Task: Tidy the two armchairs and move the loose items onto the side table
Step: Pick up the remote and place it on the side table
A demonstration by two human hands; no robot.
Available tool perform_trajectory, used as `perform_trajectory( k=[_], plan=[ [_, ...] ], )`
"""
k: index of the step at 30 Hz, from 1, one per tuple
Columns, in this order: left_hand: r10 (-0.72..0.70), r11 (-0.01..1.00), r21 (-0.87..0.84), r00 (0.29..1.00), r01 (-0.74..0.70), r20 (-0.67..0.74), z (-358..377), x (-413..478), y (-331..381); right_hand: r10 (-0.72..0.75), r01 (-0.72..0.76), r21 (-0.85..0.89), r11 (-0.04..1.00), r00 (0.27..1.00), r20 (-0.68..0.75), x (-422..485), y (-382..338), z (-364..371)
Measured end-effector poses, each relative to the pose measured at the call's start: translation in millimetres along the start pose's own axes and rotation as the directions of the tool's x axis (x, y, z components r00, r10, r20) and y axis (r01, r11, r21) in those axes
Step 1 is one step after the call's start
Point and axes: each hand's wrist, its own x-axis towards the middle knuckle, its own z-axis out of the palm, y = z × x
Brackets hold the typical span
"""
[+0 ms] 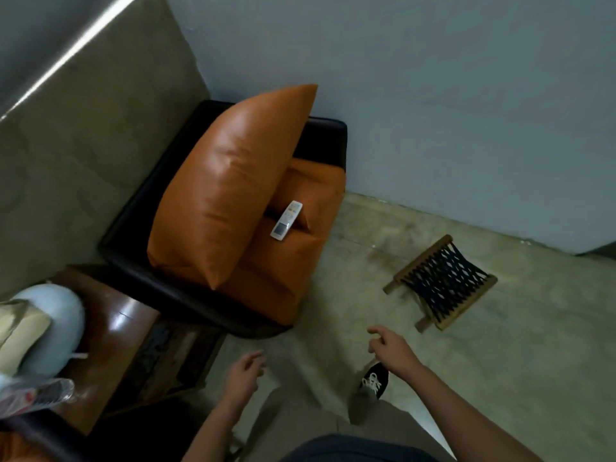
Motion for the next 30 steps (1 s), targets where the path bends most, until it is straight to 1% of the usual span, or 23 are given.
perform_trajectory(
  k=[3,6,9,11,16,20,23,27,30],
  plan=[
    [0.073,0.997,0.024,0.997,-0.073,0.031,9.2,8.4,42.5,0.029,-0.029,0.004,1.000,0.999,0.025,13.4,3.4,-11.3],
    [0.089,0.995,0.035,0.995,-0.091,0.047,13.0,22.9,66.3,0.041,-0.041,-0.009,0.999,0.997,0.060,27.0,-6.7,-15.8],
    [0.080,0.996,0.029,0.996,-0.081,0.040,10.5,39.2,73.6,0.003,0.005,-0.072,0.997,0.993,0.115,42.6,-28.5,-22.1],
    [0.039,0.999,0.011,0.999,-0.040,0.035,4.7,51.8,70.6,-0.016,0.034,-0.125,0.992,0.989,0.146,57.5,-50.2,-29.7],
    [-0.083,0.993,-0.087,0.996,0.084,0.014,-11.1,76.1,60.1,-0.065,0.098,-0.244,0.965,0.988,0.140,102.5,-120.8,-49.9],
    [-0.047,0.986,-0.159,0.999,0.046,-0.002,-21.7,91.8,60.0,-0.104,0.166,-0.344,0.924,0.976,0.190,145.9,-179.1,-45.8],
    [-0.044,0.979,-0.203,0.998,0.034,-0.044,-25.5,93.9,57.8,-0.166,0.261,-0.434,0.862,0.955,0.245,171.7,-218.7,-36.5],
    [-0.150,0.946,-0.300,0.986,0.125,-0.065,-19.4,94.1,38.0,-0.204,0.384,-0.515,0.767,0.906,0.372,209.5,-264.9,-28.8],
    [-0.293,0.898,-0.368,0.952,0.243,-0.087,-5.8,85.4,19.5,-0.187,0.446,-0.565,0.694,0.870,0.457,250.5,-284.6,-24.4]
  ],
)
